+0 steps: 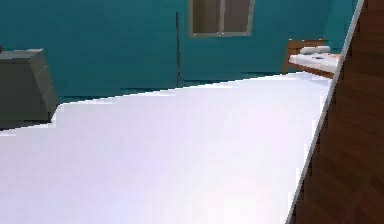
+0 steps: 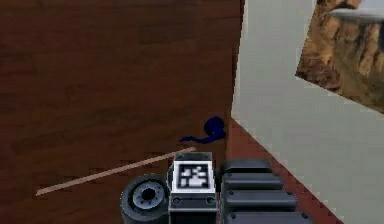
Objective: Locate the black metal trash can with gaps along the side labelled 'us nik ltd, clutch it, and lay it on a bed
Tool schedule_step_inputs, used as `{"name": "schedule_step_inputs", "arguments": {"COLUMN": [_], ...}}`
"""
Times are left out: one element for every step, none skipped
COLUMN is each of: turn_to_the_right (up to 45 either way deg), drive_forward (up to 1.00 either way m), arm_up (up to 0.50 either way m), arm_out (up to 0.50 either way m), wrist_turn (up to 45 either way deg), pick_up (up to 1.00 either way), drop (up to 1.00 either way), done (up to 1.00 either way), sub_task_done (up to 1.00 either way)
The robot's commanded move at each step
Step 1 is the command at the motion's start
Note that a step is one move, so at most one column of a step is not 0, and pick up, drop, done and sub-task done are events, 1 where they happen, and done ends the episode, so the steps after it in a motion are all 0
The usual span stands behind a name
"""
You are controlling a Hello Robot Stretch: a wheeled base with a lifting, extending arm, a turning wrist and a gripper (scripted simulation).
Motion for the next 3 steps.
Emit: {"name": "schedule_step_inputs", "arguments": {"turn_to_the_right": [6.0,0.0,30.0], "drive_forward": [0.0,0.9,0.0], "arm_up": [0.0,0.0,0.0], "arm_out": [0.0,0.0,0.0], "wrist_turn": [0.0,0.0,0.0], "pick_up": [0.0,0.0,0.0], "drop": [0.0,0.0,0.0], "done": [0.0,0.0,0.0], "sub_task_done": [0.0,0.0,0.0]}}
